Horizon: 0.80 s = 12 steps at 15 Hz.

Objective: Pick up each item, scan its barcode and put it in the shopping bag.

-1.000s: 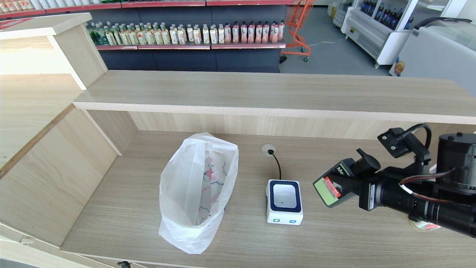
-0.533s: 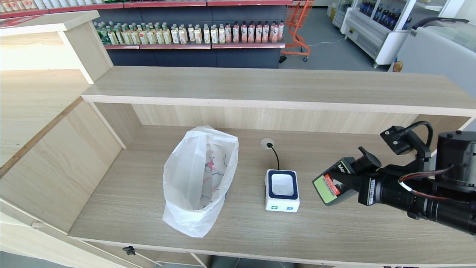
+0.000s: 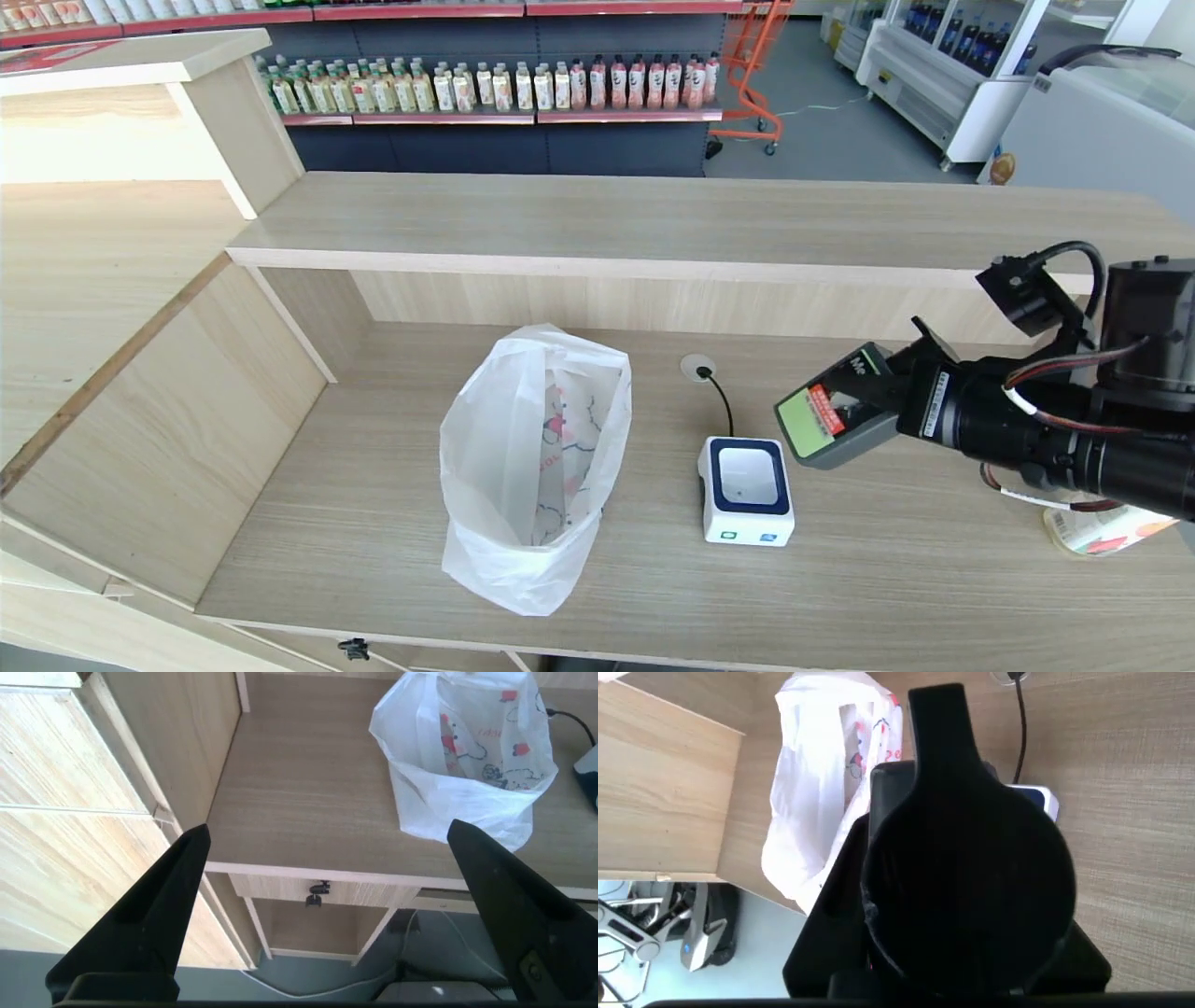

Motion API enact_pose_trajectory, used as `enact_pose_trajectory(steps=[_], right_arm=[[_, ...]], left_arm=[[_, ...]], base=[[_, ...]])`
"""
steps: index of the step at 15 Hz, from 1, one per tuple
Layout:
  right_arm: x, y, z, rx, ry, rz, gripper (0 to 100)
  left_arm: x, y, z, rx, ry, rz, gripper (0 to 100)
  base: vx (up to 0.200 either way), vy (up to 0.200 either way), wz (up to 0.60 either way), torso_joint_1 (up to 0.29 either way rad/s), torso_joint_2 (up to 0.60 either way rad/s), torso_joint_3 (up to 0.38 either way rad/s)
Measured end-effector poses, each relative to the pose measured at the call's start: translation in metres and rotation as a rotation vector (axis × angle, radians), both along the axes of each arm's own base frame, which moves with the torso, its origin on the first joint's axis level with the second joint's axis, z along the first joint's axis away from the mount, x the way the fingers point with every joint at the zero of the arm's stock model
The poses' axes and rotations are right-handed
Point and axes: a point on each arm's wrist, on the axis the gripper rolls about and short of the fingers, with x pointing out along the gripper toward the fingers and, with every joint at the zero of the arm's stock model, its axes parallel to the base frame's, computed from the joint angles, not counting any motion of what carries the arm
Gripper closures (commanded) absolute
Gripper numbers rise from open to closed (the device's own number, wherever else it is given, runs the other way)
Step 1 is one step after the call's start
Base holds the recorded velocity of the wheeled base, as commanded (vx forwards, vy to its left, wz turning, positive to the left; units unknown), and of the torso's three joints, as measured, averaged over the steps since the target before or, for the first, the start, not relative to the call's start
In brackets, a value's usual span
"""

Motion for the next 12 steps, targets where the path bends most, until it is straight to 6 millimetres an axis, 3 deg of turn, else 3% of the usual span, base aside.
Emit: enact_pose_trajectory(steps=[3,6,12], right_arm=[[0.01,0.012,-0.002,-0.001,0.012,0.028,100],[0.025,0.035,-0.017,-0.026,0.054,0.076,100],[0.08,0.09,-0.044,-0.15,-0.009,0.194,100]], left_arm=[[0.0,0.0,0.0,0.0,0.0,0.0,0],[0.0,0.0,0.0,0.0,0.0,0.0,0],[0.0,0.0,0.0,0.0,0.0,0.001,0]], base=[[0.0,0.0,0.0,0.0,0.0,0.0],[0.0,0.0,0.0,0.0,0.0,0.0],[0.0,0.0,0.0,0.0,0.0,0.0]])
